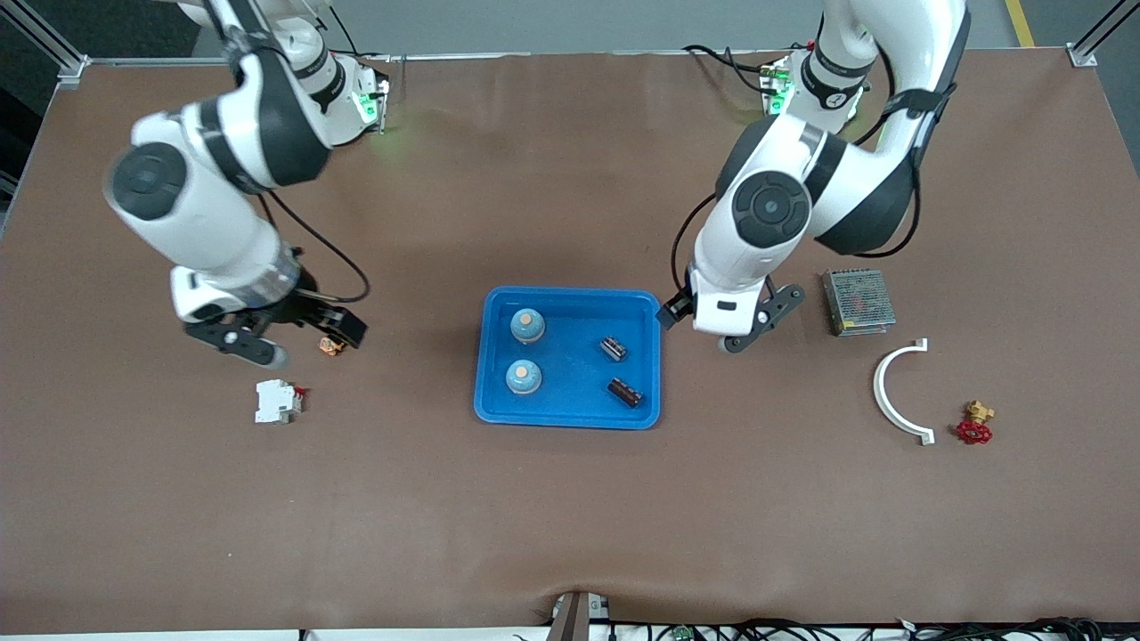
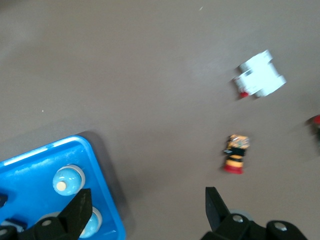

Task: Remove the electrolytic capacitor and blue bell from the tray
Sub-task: 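Reach the left gripper to a capacitor while the right gripper reaches a bell, then grasp the brown capacitor with the left gripper while the right gripper grasps the bell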

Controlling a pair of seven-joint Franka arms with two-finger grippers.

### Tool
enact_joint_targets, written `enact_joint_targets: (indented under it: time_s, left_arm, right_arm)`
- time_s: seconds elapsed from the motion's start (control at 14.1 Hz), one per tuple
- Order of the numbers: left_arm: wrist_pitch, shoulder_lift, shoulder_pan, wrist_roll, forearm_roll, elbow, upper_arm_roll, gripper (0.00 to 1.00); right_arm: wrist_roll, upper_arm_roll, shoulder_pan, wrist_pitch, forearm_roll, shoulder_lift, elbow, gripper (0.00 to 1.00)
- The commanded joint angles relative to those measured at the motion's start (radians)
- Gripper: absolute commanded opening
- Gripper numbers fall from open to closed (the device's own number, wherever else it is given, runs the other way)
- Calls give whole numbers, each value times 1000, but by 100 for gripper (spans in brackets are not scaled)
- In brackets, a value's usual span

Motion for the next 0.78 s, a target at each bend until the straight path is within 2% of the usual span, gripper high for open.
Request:
enact_joint_targets:
  time_s: [0.0, 0.28, 0.71]
  left_arm:
    - [42, 89, -13, -158, -34, 67, 4, 100]
    - [115, 198, -49, -268, -33, 106, 6, 100]
    - [200, 264, -115, -278, -4, 106, 9, 100]
  right_arm:
    - [126, -7, 68, 65, -25, 77, 13, 100]
    - [210, -7, 124, 180, -10, 202, 38, 100]
    - [310, -7, 197, 185, -4, 397, 193, 100]
